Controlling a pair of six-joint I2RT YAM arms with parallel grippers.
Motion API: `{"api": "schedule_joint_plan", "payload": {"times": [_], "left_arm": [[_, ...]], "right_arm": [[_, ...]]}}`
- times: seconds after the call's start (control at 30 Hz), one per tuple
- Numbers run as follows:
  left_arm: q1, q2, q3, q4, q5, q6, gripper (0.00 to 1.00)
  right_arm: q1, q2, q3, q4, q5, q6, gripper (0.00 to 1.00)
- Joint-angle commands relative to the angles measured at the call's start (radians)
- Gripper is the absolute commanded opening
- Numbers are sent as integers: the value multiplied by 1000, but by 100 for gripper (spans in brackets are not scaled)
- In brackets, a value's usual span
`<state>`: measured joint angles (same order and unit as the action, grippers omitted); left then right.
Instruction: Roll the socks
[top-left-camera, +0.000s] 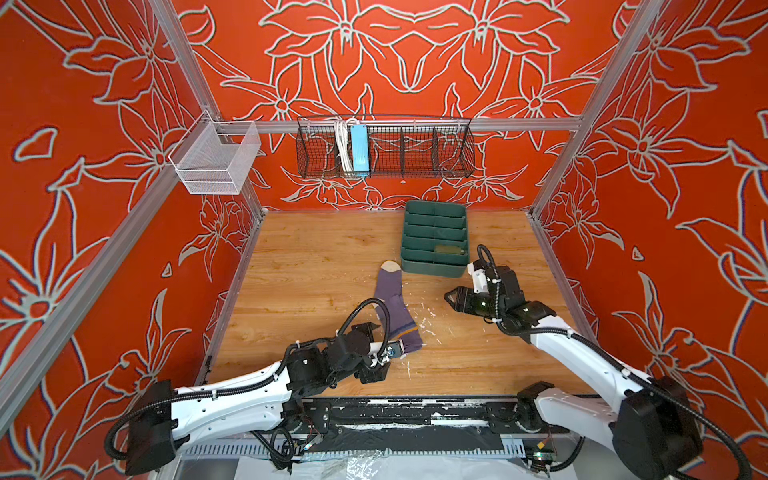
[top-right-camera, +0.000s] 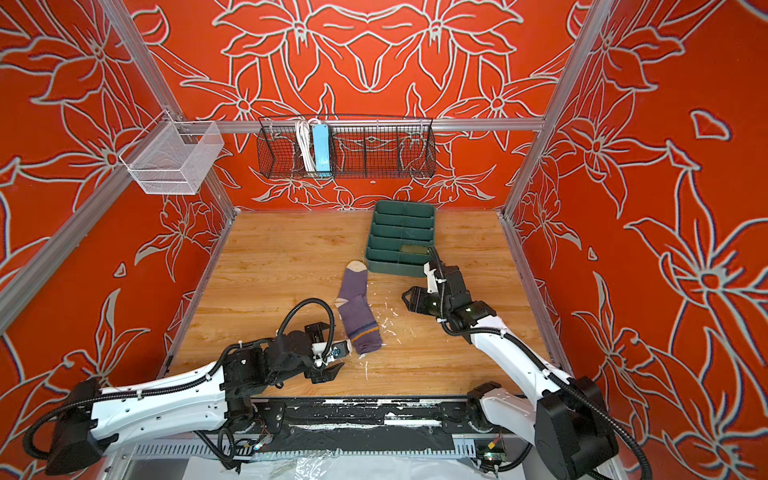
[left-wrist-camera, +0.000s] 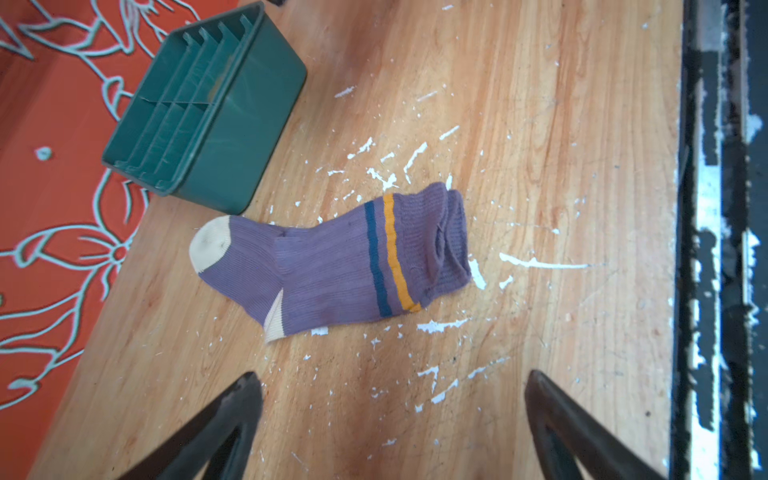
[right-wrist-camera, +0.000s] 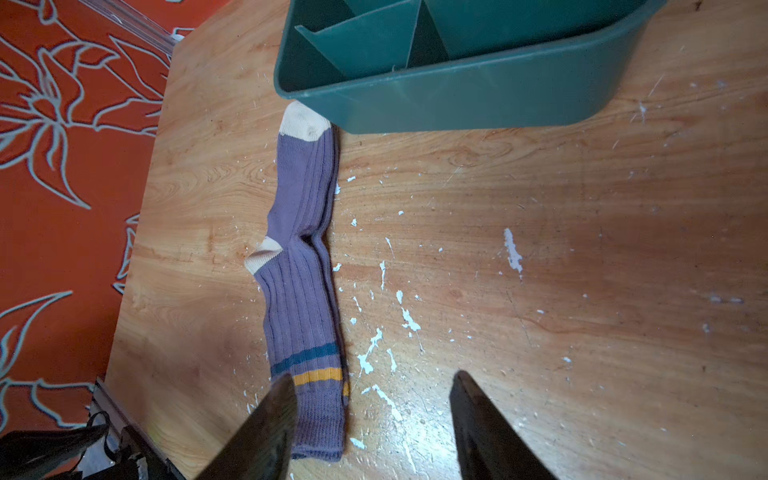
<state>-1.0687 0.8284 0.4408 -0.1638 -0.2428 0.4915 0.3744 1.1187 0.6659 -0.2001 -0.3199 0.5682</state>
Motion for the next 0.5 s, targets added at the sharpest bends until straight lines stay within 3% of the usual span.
{"api": "schedule_joint_plan", "payload": {"times": [0.0, 0.13, 0.23, 0.4, 0.47], "left_arm": [[-5, -16, 7, 87, -100, -97, 97], [-5, -67, -8, 145, -185, -351, 97], [-5, -84, 29, 68, -240, -615, 97], [9, -58, 141, -222, -209, -945, 97], [72, -35, 189, -317, -107, -1044, 97]], "right_arm": [[-3, 36, 62, -10, -56, -67, 61], [-3, 89, 69, -26, -152, -146, 61], [10, 125, 83, -61, -224, -154, 61], [103, 159, 89, -163, -117, -188, 60], [153, 172, 90, -188, -69, -187, 59]]}}
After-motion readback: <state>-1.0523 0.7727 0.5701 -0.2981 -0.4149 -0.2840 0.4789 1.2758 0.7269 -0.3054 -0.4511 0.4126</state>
